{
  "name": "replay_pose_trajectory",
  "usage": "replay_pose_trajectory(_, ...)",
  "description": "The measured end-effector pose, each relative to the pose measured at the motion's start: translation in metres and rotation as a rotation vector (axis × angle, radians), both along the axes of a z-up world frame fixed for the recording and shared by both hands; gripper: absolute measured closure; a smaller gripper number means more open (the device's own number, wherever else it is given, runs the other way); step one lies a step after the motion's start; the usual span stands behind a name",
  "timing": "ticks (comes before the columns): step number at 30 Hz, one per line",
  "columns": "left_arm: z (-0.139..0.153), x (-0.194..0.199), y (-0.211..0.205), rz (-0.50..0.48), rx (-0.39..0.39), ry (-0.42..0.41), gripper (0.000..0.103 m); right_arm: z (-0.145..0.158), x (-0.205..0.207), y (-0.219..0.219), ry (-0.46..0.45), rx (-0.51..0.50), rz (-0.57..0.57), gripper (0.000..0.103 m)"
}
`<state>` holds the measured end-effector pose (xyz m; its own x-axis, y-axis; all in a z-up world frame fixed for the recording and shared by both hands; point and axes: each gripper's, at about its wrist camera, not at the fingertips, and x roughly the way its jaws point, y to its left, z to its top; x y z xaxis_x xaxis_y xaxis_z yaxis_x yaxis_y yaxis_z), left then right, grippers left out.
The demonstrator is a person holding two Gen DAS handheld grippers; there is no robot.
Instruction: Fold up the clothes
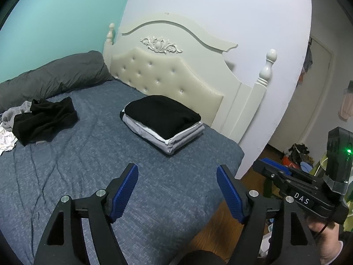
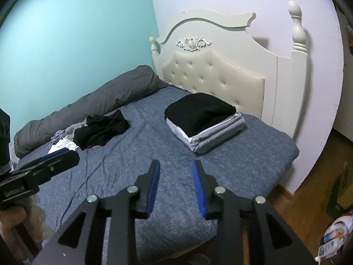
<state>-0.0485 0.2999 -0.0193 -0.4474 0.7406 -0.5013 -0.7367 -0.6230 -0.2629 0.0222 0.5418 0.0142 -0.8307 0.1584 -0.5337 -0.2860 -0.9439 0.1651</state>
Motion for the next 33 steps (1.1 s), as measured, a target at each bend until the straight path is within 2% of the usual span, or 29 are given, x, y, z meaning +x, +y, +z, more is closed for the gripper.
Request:
replay_pose_trajectory(4, 0.000, 0.002, -0.002, 0.001, 0.005, 0.005, 0.019, -0.002, 0.003, 0.000, -0.002, -0.002, -0.005, 0.052)
replay_pose_trajectory(9, 0.000, 0.005, -0.003, 0.001, 0.000, 0.009, 0.018, -0.003, 0.007, 0.001, -0.006, 0.001, -0.022, 0.047)
replay_pose_trajectory(11, 0.000, 0.006, -0.003, 0.001, -0.001, 0.013, 0.015, -0.004, 0.009, 0.001, -0.008, 0.004, -0.028, 0.041)
replay_pose_trajectory(16, 0.000, 0.007, -0.004, 0.005, -0.003, 0.018, 0.011, -0.005, 0.012, 0.001, -0.013, 0.012, -0.042, 0.037)
replay_pose_trajectory(19, 0.000, 0.008, -0.004, 0.012, -0.002, 0.023, 0.000, -0.006, 0.013, 0.001, -0.016, 0.010, -0.040, 0.034)
replay_pose_trajectory(33, -0.007, 0.010, 0.004, 0.016, -0.049, 0.025, 0.000, -0.002, 0.021, -0.001, -0.011, 0.026, -0.073, 0.020)
